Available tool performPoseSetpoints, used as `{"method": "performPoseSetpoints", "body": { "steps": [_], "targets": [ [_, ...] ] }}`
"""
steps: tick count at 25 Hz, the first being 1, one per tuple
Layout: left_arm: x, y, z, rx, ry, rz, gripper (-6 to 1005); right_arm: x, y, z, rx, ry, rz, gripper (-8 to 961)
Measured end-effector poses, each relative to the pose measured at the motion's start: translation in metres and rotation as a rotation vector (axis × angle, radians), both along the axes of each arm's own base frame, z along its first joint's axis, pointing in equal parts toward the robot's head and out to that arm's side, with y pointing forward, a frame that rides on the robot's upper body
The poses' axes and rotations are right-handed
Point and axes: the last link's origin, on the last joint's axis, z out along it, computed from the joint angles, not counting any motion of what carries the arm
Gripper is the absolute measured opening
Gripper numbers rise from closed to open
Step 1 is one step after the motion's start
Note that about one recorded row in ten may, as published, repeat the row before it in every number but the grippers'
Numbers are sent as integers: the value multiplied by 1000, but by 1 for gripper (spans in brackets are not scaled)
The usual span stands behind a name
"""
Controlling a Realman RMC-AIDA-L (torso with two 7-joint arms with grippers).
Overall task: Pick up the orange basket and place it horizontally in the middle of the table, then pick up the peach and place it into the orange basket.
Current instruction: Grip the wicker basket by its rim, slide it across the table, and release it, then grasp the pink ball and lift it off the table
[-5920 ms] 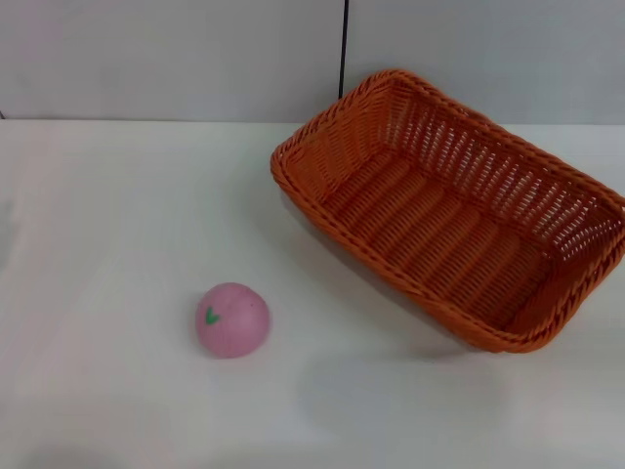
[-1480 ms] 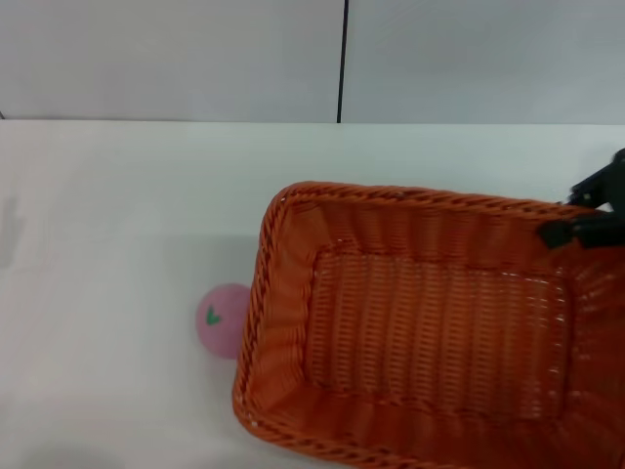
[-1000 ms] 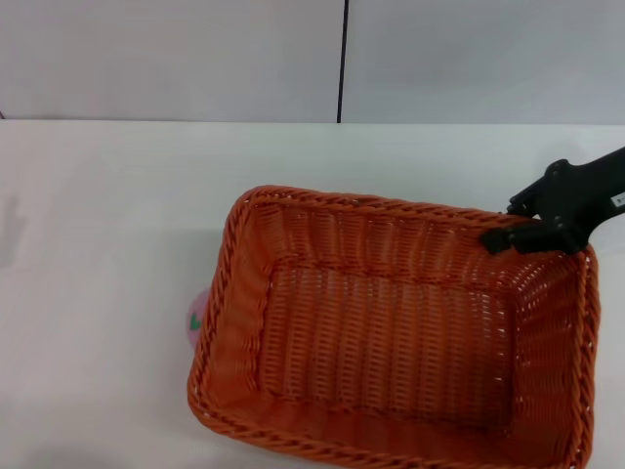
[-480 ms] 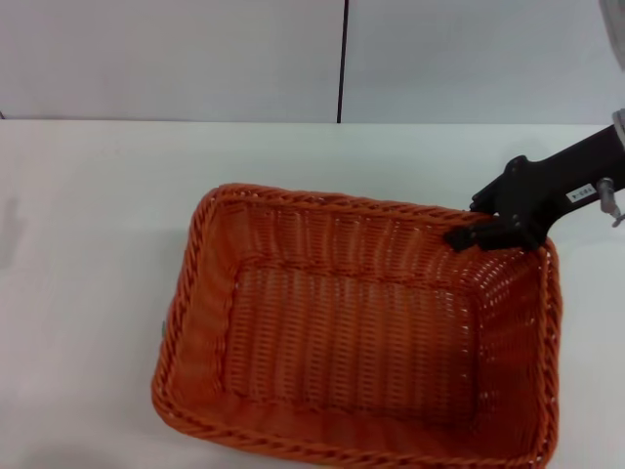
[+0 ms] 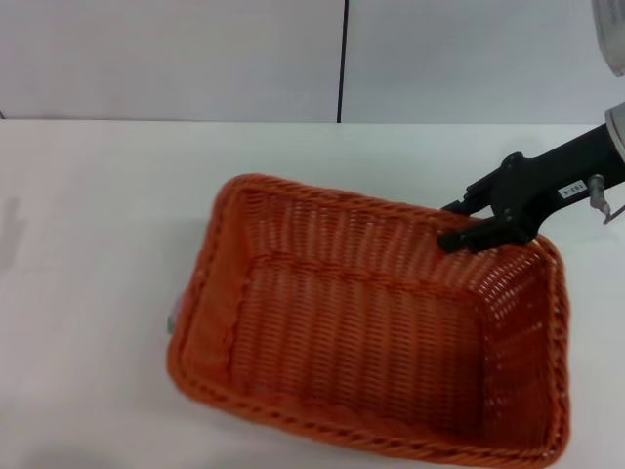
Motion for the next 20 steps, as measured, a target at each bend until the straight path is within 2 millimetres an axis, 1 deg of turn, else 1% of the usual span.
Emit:
{"method": "performPoseSetpoints", "body": {
  "steps": [3, 8, 13, 16, 20],
  "targets": [
    [0, 0, 0, 0, 0, 1, 825, 2, 0, 1, 11, -2, -1, 386],
    [-1, -1, 0, 2, -1, 4, 825, 9, -3, 9, 50, 0, -4, 434],
    [0, 0, 0, 3, -1, 2, 825, 11, -6, 22, 144, 56, 0, 434],
    [2, 0, -2, -17, 6, -15, 825, 13, -10, 33, 225, 159, 9, 434],
    [8, 3, -6, -93, 50, -82, 825, 21, -21, 55, 397, 394, 21, 434]
  ]
}}
